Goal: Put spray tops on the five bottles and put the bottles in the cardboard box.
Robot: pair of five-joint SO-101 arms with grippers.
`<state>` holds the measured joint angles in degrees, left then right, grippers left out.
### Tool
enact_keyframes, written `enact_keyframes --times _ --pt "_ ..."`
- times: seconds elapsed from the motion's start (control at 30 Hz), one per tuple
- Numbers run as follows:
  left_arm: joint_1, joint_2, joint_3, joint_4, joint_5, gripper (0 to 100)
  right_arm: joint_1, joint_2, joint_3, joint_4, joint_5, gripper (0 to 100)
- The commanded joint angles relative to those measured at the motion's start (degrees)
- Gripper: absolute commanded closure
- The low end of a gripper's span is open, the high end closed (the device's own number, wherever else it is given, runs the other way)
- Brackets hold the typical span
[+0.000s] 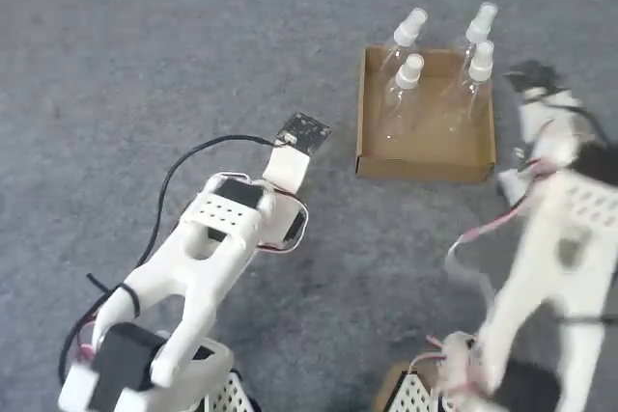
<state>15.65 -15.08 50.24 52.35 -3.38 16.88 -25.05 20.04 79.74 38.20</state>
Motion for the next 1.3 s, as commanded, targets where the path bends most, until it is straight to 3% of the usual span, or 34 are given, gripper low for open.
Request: enact_keyframes --times 0.0,0.23,0.37,0.5,0.67,0.83,1.1,1.27 --pt "-4.75 -10.73 -3.03 2.73 0.88 99 -16.04 -18.95 6.24 0.13 -9.85 99.3" --pt "-13.98 -33.23 -8.4 6.95 0.97 99 -42.15 -24.48 9.32 -2.77 -22.68 99.3" --pt "-19.25 -41.58 -20.18 13.45 0.97 99 -54.2 -24.48 13.98 -12.26 -27.25 99.3" --pt "-22.86 -43.08 -30.64 15.21 3.87 99 -61.58 -24.57 22.15 -25.98 -30.24 99.3" --pt "-22.15 -42.64 -35.3 14.86 13.54 99 -65.8 -25.1 31.12 -35.74 -30.07 99.3" --pt "-17.93 -42.81 -31.96 9.05 21.71 99 -66.33 -25.19 34.99 -41.54 -30.42 99.3" --pt "-15.21 -42.99 -23.87 -1.67 26.2 99 -66.33 -25.19 44.66 -58.51 -30.59 99.3" --pt "-15.03 -42.73 -22.37 -2.29 27.96 99 -66.33 -25.19 47.03 -61.14 -30.59 99.3"
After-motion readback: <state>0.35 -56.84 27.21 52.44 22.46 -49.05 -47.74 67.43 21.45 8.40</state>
